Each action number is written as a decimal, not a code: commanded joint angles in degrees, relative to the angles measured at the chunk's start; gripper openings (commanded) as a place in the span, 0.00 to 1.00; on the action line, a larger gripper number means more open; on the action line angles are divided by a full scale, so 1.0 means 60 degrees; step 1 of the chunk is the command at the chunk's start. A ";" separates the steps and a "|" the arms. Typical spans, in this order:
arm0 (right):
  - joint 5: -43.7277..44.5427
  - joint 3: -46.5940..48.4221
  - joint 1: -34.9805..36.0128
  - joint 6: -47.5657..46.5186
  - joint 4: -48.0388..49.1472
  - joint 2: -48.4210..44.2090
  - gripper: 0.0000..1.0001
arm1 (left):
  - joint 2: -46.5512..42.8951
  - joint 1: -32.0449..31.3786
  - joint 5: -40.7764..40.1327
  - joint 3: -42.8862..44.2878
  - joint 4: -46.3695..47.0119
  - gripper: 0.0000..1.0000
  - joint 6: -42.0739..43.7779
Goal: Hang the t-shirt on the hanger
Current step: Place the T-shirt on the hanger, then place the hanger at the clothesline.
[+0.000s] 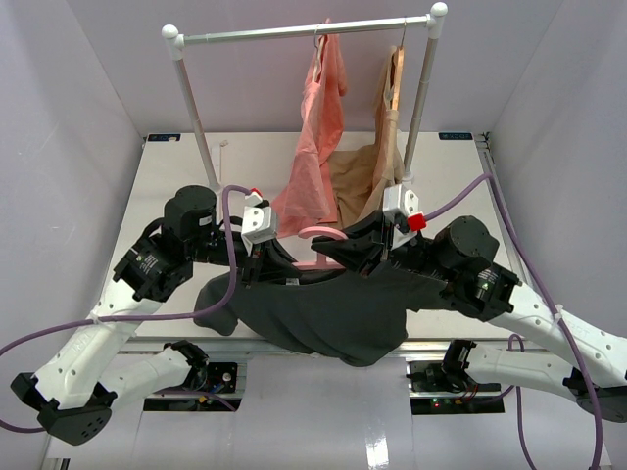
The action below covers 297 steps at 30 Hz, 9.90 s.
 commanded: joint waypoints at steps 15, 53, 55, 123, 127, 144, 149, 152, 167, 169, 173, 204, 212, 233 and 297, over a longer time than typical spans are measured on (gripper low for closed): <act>0.6514 -0.2022 0.0054 0.0673 -0.1579 -0.2851 0.54 | -0.1182 0.0011 -0.3884 0.0654 -0.0385 0.00 -0.0503; 0.6708 -0.1649 0.0052 -0.1975 -0.4055 -0.2976 0.26 | -0.1472 0.0011 -0.3191 0.2550 -0.2329 0.00 -0.0055; 0.7416 -0.1747 0.0049 -0.1671 -0.4102 -0.3036 0.11 | -0.1521 0.0011 -0.3487 0.2537 -0.2258 0.00 -0.0104; -0.0104 0.3703 0.0049 -0.2394 -0.3845 0.1872 0.77 | -0.1302 0.0011 -0.1309 -0.0381 -0.0222 0.00 -0.0276; -0.0270 0.3433 0.0052 -0.2306 -0.3514 0.2111 0.43 | -0.1219 0.0011 -0.1290 -0.0441 -0.0156 0.00 -0.0240; 0.1631 0.4830 0.0046 -0.2756 -0.5050 0.1897 0.08 | -0.1707 0.0011 -0.6599 0.2362 -0.0919 0.58 -0.0938; 0.1550 0.4666 0.0052 -0.2486 -0.4661 0.1664 0.08 | -0.2070 0.0011 -0.7213 0.1419 -0.0793 0.57 -0.0662; 0.1685 0.4772 0.0052 -0.2364 -0.4586 0.1567 0.08 | -0.2111 0.0011 -0.7674 0.1062 -0.0793 0.57 -0.0489; 0.3491 0.6515 0.0038 -0.1243 -0.4562 0.2570 0.08 | -0.3292 0.0011 -0.6261 0.0044 0.0604 0.58 -0.0892; 0.3166 0.6439 0.0038 -0.1215 -0.4858 0.2676 0.08 | -0.3207 0.0011 -0.5879 0.0216 0.0634 0.61 -0.0731; 0.2345 0.5836 0.0065 -0.1218 -0.4713 0.2547 0.08 | -0.2733 0.0024 -0.5633 0.0843 0.0200 0.61 -0.0287; 0.7884 0.6942 0.0661 0.0226 -0.2092 0.5507 0.08 | -0.3092 0.0015 -0.6021 -0.1718 0.2081 0.62 -0.4592; 1.1600 0.7977 0.1678 -0.1016 0.0451 0.7679 0.08 | -0.3853 0.0011 -0.7857 -0.2102 0.1536 0.65 -0.4857; 1.4245 1.0585 0.2616 -0.4044 0.4853 1.1000 0.08 | -0.5216 0.0011 -1.0299 -0.3447 0.0687 0.62 -0.4332; 1.1329 0.1667 0.2616 -0.1793 0.2714 0.1634 0.90 | -0.1161 0.0011 -1.2774 0.0121 0.0013 0.00 -0.3243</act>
